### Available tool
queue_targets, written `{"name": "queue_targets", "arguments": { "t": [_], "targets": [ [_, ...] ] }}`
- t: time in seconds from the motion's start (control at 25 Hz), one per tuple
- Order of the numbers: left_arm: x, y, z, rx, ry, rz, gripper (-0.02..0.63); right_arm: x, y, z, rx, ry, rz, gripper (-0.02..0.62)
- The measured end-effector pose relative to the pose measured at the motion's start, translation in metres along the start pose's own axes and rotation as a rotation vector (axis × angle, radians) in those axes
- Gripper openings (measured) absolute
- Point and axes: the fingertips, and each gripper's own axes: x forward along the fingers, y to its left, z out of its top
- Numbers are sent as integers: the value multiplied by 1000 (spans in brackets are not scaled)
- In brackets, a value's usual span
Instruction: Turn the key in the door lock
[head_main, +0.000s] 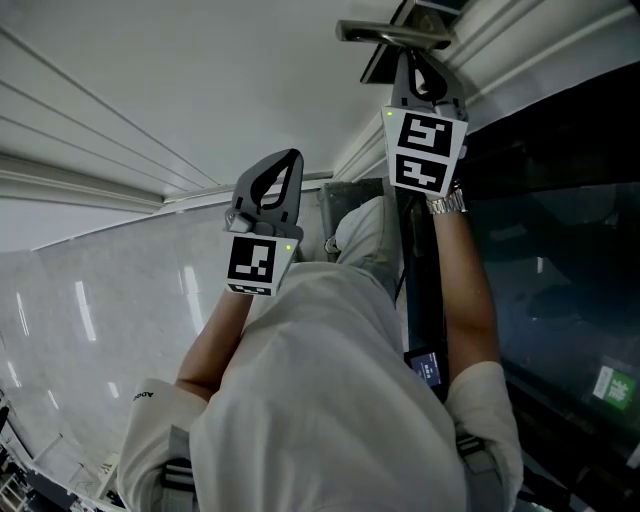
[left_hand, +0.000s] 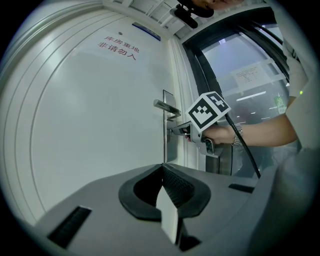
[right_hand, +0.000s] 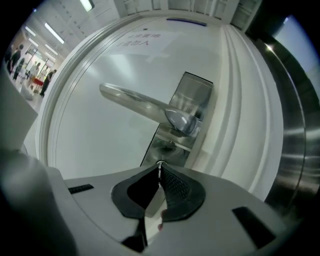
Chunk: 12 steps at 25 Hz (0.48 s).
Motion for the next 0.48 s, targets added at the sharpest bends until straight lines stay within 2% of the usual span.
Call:
{"name": "queue_targets", "arguments": {
  "t": [0.16, 0.36, 0.48],
  "targets": [
    [3, -2, 0, -4, -2, 1, 9, 1, -5, -2, 233, -5, 32, 12],
    [2, -2, 1, -7, -2, 7, 9, 0, -11, -5, 673, -30, 78, 12],
    [1, -1, -1, -6, 3, 12, 9, 1, -13, -7, 888, -31, 112, 12]
  ]
}}
